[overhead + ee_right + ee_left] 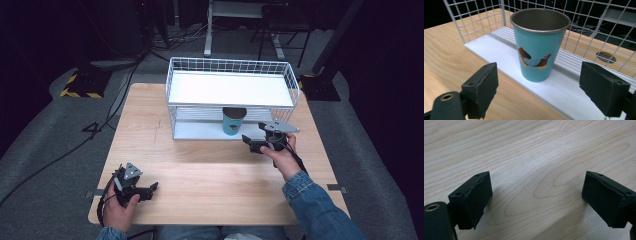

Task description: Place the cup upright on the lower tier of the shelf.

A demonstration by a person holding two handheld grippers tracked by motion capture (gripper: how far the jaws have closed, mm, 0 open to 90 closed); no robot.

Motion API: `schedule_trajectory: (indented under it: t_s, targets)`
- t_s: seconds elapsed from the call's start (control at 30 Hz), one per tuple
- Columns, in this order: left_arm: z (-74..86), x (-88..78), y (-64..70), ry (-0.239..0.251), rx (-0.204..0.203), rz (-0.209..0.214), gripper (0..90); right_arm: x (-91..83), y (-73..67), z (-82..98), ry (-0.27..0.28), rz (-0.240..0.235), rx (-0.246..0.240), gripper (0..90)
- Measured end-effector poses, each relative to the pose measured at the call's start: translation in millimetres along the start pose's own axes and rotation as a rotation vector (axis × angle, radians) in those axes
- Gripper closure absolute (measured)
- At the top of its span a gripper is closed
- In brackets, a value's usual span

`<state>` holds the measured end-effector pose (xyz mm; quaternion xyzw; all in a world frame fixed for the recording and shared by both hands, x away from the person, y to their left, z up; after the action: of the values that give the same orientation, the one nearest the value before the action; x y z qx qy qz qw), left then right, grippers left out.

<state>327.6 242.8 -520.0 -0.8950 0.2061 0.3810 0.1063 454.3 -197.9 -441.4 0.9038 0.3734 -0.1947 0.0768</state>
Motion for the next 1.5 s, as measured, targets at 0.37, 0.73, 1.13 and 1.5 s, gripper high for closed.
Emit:
schedule_trajectory:
  t_s: [0.37, 0.73, 1.13, 1.5]
  targets:
    - [-0.8, 0.7, -0.9, -0.001, 0.006, 0.004, 10.1, -49.0, 6.0, 15.5, 0.0, -0.036, -0.008, 16.6]
    - [-3.1, 2.7, -2.0, -0.003, 0.004, 0.004, 10.1, -93.0, 19.5, 47.2, -0.082, -0.046, -0.003, 21.4]
    - [-3.8, 3.4, -2.2, -0.003, 0.007, 0.005, 9.8, -117.7, 23.8, 74.1, -0.108, -0.025, 0.03, 18.8]
    - [-5.6, 5.1, -2.3, -0.009, 0.009, 0.006, 8.2, -124.9, 30.4, 108.2, -0.15, -0.008, 0.064, 18.8]
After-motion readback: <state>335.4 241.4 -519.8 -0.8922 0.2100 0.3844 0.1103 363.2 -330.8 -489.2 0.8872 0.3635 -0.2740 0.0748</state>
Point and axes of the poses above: each handheld gripper's, and its own axes: x roughly forward along the jaws, z roughly out of its underside, y roughly to its right, the point moved 2 cm from there along x, roughly forward along the jaws, and after that the axes turned 5 degrees about -z, right-handed, at the moved point
